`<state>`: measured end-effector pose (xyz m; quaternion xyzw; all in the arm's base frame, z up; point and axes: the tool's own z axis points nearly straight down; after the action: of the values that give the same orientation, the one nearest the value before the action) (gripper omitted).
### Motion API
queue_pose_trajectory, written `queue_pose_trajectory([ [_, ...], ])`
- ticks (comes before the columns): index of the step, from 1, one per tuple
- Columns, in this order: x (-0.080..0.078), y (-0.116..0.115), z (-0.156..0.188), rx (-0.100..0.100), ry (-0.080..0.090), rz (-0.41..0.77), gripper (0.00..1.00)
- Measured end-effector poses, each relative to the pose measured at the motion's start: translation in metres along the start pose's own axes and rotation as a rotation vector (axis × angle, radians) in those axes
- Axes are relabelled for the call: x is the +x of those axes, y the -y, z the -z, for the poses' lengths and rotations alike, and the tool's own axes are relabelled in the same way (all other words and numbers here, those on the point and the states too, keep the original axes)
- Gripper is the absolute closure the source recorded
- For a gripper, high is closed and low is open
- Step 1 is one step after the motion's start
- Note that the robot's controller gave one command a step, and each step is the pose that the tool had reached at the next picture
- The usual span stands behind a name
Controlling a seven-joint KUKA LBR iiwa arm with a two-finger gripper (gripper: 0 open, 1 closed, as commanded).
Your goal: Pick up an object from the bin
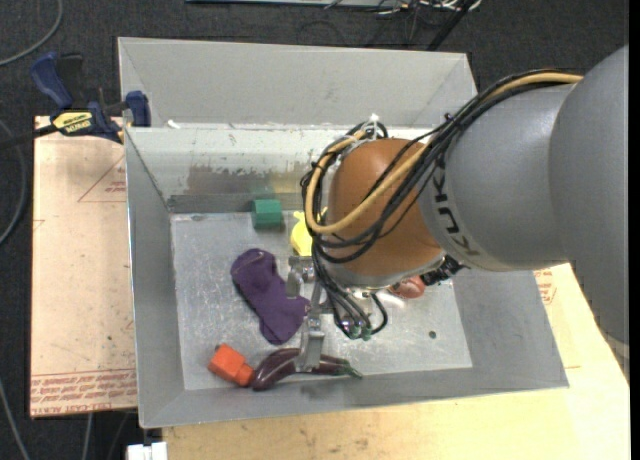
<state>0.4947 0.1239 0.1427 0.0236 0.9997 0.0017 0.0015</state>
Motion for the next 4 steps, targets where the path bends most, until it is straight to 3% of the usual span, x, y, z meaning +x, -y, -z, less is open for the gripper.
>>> queue_pose_trajectory([
  [1,-0.004,0.004,-0.057,0.002,-0.008,-0.19,0.0],
  [2,0.015,0.004,-0.072,-0.002,0.003,0.134,1.0],
  [4,0.016,0.005,-0.068,-0.001,-0.002,0.134,1.0],
])
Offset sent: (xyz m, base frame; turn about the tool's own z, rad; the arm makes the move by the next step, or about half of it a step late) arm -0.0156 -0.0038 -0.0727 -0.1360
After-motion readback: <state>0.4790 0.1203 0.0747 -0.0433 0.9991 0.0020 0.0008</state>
